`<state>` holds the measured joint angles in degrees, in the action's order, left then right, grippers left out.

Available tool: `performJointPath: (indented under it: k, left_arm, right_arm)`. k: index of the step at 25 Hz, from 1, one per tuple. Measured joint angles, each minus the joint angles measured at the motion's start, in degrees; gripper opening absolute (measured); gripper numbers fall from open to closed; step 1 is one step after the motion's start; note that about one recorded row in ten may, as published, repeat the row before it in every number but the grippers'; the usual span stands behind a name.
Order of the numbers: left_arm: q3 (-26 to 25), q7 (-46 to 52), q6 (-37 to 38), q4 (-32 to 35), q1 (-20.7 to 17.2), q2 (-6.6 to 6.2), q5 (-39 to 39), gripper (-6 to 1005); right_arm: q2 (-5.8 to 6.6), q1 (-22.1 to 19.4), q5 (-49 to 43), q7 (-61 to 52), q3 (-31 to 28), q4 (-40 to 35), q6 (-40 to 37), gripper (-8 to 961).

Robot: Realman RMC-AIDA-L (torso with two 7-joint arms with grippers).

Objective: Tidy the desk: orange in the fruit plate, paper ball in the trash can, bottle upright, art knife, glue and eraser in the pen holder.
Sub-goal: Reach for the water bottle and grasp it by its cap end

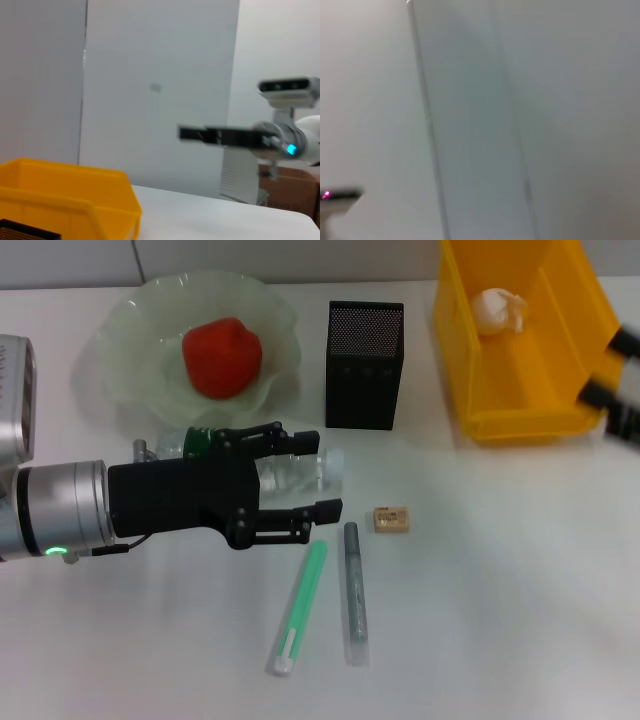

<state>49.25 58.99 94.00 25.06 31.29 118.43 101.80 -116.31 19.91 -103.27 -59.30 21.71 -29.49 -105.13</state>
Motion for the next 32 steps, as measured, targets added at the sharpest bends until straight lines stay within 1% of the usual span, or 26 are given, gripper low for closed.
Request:
performJointPath:
  k: [1, 2, 3, 4, 5, 8, 10, 13, 23, 32]
  left_arm:
    - [0.0, 0.1, -0.1, 0.0, 0.0, -0.02, -0.1, 758]
    - [0.0, 0.1, -0.1, 0.0, 0.0, -0.02, -0.1, 758]
    - [0.0, 0.2, -0.4, 0.0, 0.0, -0.06, -0.3, 757]
    - [0.0, 0.3, -0.6, 0.0, 0.1, -0.08, -0.3, 757]
    - [-0.1, 0.4, -1.1, 0.0, 0.2, -0.06, -0.4, 757]
    - [-0.4, 0.5, -1.4, 0.0, 0.2, -0.04, -0.5, 755]
    - [-0.5, 0.5, -1.4, 0.0, 0.3, -0.04, -0.5, 754]
    - [-0.6, 0.5, -1.5, 0.1, 0.4, -0.04, -0.5, 753]
    - [0.0, 0.5, -3.8, 0.1, 1.8, 0.08, 0.0, 748]
    - [0.1, 1.2, -5.4, 0.9, 3.9, -0.2, 1.1, 744]
  right_arm:
    - [0.02, -0.3, -2.2, 0.9, 0.0, 0.0, -0.4, 774]
    - [0.02, -0.3, -2.2, 0.9, 0.0, 0.0, -0.4, 774]
    - [0.05, -0.6, -5.8, 2.0, 0.0, 0.0, -0.8, 774]
    - [0.05, -0.6, -5.8, 2.0, 0.0, 0.0, -0.8, 774]
    - [0.04, -0.6, -7.8, 2.4, 0.0, 0.0, -0.9, 774]
    - [-0.17, -0.2, -13.5, 3.3, 0.0, 0.7, 0.4, 774]
    - [-0.24, -0.1, -14.2, 3.6, 0.0, 1.1, 1.2, 775]
    - [-0.4, 0.5, -16.0, 4.7, 0.1, 2.7, 4.6, 775]
    - [-0.53, 1.9, -16.5, 6.1, 1.5, 5.8, 10.9, 775]
    - [-0.65, 2.0, -16.6, 6.2, 1.5, 6.8, 11.8, 775]
